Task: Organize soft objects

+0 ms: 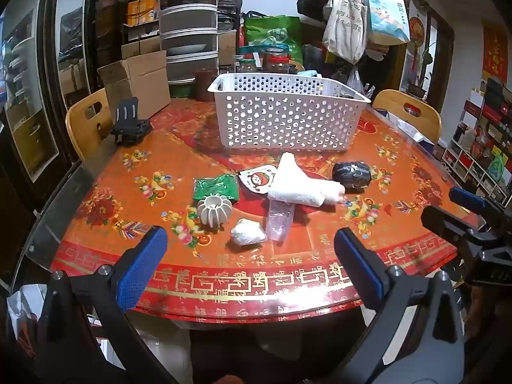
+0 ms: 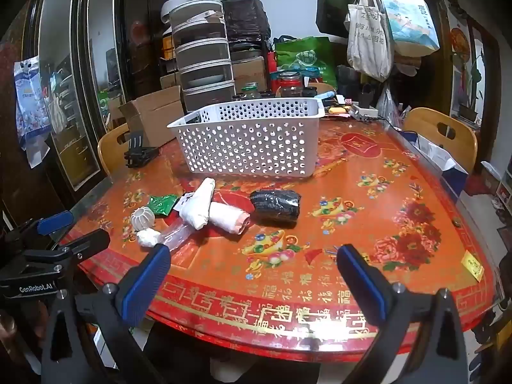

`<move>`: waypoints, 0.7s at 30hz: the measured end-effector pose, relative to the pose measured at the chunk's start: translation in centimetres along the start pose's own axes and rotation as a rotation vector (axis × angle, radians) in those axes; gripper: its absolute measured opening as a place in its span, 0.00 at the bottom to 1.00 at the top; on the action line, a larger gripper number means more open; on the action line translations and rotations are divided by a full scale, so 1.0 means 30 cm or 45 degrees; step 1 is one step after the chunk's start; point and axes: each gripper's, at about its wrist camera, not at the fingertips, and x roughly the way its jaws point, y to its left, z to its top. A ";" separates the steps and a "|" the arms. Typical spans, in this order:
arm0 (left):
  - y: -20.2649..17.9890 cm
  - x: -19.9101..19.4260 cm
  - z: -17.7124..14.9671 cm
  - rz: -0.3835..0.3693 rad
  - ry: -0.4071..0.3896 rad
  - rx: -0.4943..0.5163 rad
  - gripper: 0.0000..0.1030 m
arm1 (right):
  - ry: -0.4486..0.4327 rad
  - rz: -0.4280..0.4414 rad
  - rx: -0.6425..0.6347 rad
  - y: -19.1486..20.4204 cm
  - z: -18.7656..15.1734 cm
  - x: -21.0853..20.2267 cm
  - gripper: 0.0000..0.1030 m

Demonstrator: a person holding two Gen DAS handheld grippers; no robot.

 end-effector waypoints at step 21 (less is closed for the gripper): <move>-0.006 -0.002 0.000 0.013 0.004 0.012 1.00 | 0.008 -0.004 -0.003 0.010 -0.001 -0.004 1.00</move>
